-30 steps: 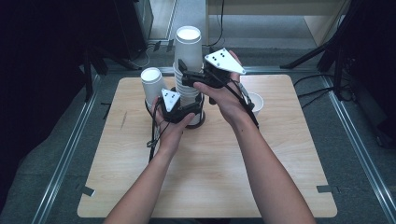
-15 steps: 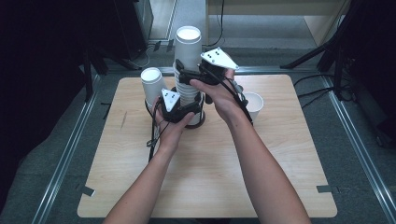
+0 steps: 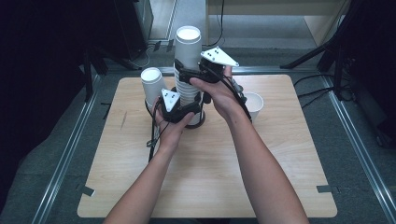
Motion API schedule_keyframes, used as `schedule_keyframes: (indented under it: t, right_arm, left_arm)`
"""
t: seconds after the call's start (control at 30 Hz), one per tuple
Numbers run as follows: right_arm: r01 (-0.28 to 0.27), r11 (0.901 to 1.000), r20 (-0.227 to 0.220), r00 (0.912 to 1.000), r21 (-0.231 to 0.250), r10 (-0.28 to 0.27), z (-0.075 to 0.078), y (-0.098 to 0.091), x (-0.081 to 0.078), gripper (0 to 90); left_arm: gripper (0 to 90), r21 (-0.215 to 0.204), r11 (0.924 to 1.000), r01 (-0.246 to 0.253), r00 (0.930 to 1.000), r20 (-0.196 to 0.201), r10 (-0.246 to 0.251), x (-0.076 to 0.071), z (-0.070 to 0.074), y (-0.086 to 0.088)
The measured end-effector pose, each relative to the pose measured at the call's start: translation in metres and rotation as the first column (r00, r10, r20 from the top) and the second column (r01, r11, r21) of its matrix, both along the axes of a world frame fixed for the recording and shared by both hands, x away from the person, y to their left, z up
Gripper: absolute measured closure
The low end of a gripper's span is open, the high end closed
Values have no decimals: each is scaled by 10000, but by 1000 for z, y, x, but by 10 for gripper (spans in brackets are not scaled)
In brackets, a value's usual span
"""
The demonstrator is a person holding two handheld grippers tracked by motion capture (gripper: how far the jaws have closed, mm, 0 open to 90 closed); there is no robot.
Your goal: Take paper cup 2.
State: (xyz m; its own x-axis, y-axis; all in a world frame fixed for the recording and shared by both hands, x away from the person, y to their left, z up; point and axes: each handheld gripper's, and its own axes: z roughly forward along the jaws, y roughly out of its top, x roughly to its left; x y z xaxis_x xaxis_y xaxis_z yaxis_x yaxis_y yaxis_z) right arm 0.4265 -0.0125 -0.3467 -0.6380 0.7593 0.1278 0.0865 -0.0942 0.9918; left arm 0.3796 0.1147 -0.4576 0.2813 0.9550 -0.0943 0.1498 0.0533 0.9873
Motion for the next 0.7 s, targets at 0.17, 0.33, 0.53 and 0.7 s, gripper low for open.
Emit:
schedule_keyframes:
  t: [0.17,0.33,0.53,0.7]
  right_arm:
    - [-92,9999,63,9999,-63,93,0,2,2,52]
    - [-41,9999,-42,10000,-98,41,-2,4,5,70]
    - [97,9999,68,9999,-72,-97,-1,6,3,106]
    - [201,9998,242,9995,-20,-200,2,6,1,110]
  left_arm:
    - [89,-5,10000,-3,10000,16,3,0,0,0]
    - [89,-16,10000,4,10000,21,-4,0,0,0]
    - [90,-3,10000,23,10000,21,-23,0,0,0]
    - [90,10,10000,30,10000,24,-30,0,0,0]
